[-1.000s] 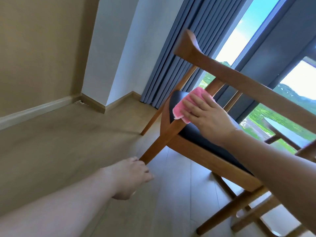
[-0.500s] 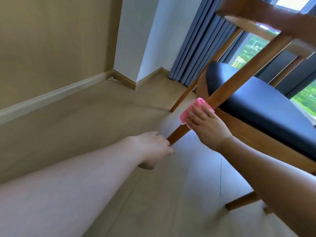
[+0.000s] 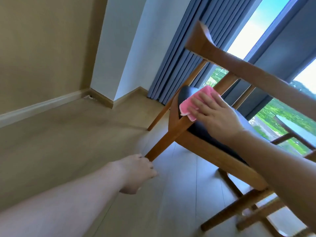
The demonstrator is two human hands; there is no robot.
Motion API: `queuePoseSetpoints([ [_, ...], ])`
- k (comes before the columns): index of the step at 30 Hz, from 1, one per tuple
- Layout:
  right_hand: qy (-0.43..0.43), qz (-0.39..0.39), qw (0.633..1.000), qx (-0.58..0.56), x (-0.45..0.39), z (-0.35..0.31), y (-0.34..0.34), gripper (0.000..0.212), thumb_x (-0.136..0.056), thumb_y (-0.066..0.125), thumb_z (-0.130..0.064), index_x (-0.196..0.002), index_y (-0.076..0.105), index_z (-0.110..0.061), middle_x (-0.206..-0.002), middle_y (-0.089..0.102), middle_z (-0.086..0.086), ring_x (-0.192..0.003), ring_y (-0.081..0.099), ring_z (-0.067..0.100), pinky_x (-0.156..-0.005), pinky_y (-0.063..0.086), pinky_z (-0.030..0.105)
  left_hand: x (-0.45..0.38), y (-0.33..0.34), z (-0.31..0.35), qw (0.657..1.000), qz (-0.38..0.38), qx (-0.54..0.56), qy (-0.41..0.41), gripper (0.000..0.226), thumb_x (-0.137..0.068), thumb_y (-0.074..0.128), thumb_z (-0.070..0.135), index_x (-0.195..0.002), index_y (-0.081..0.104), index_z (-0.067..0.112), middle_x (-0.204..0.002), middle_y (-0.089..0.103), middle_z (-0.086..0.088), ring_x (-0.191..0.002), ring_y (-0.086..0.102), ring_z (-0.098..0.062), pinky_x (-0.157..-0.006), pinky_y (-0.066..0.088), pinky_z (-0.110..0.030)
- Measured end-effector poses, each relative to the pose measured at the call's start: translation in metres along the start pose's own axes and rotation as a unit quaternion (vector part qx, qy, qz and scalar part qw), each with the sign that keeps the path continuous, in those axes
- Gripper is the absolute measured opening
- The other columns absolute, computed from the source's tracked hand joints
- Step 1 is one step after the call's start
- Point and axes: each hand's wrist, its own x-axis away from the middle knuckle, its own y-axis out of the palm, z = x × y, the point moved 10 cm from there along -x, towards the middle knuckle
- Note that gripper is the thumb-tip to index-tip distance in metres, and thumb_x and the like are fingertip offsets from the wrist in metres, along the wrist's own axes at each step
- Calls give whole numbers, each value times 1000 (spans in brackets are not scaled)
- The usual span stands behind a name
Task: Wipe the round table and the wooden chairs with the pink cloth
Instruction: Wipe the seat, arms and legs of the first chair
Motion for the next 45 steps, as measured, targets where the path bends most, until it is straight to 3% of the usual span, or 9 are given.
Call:
queuePoseSetpoints([
  [4, 35, 12, 999, 31, -2, 58, -24, 49, -89, 36, -7, -136, 51, -10, -141, 49, 17, -136, 33, 43, -114, 14, 57, -10, -12, -7, 999, 18, 29, -17, 64, -89, 51, 13, -147, 26, 24, -147, 38, -4, -134, 34, -22, -114, 24, -41],
  [9, 57, 29, 998, 6, -2, 52, -29, 49, -86, 42, -4, -133, 54, -9, -140, 49, 18, -136, 30, 42, -112, 11, 59, -14, -17, -3, 999, 19, 30, -8, 66, -90, 49, 13, -149, 22, 24, -149, 36, -4, -135, 33, -22, -114, 23, -40],
  [13, 44, -1, 998, -39, -6, 5, -11, 51, -82, 61, -11, -133, 54, -10, -141, 48, 16, -138, 26, 40, -113, 11, 58, -8, -16, -6, 1000, 3, 10, -7, 60, -91, 47, 15, -147, 26, 22, -145, 40, -5, -132, 38, -23, -110, 30, -41],
  [20, -1, -160, 987, -5, 0, -106, 57, 59, -95, 39, -22, -151, 19, -22, -160, 11, 7, -146, -6, 34, -109, -23, 51, 13, -8, -36, 995, 4, 65, -70, 62, -91, 54, 20, -147, 29, 28, -142, 44, -3, -130, 41, -25, -109, 33, -40],
  [27, -46, -190, 976, -94, -14, -165, 74, 53, -95, 24, -20, -148, 30, -20, -158, 22, 6, -147, 7, 31, -102, -33, 43, 36, 13, -50, 994, -14, 55, -90, 49, -89, 52, 21, -138, 41, 25, -134, 50, -5, -125, 45, -26, -107, 34, -44],
  [31, -44, -137, 967, -211, -24, -168, 49, 52, -92, 37, -12, -143, 42, -21, -149, 38, 6, -139, 28, 30, -117, 4, 39, 46, 1, -82, 979, 47, 61, -187, 42, -89, 50, 20, -131, 47, 19, -124, 53, -6, -111, 53, -28, -95, 41, -41],
  [35, -23, -31, 941, -336, -39, -151, -6, 65, -62, 77, 11, -122, 64, -9, -124, 63, 16, -115, 58, 39, -99, 36, 43, 74, -7, -97, 942, 87, 140, -291, 42, -90, 56, 24, -129, 45, 14, -123, 52, -7, -108, 54, -29, -87, 43, -41],
  [39, -33, 7, 902, -431, -63, -122, -77, 58, -63, 70, 14, -118, 66, -5, -120, 65, 16, -111, 62, 37, -94, 44, 46, 113, -41, -90, 907, 94, 256, -322, 62, -87, 61, 41, -138, 35, 17, -134, 46, -4, -115, 53, -29, -89, 43, -39],
  [45, 6, 17, 828, -561, -102, -9, -208, 43, -76, 49, 14, -112, 67, 1, -114, 67, 17, -103, 66, 36, -82, 57, 47, 195, -199, -103, 790, 225, 460, -337, 49, -81, 65, 12, -127, 55, 2, -120, 58, -17, -107, 60, -34, -93, 46, -36],
])
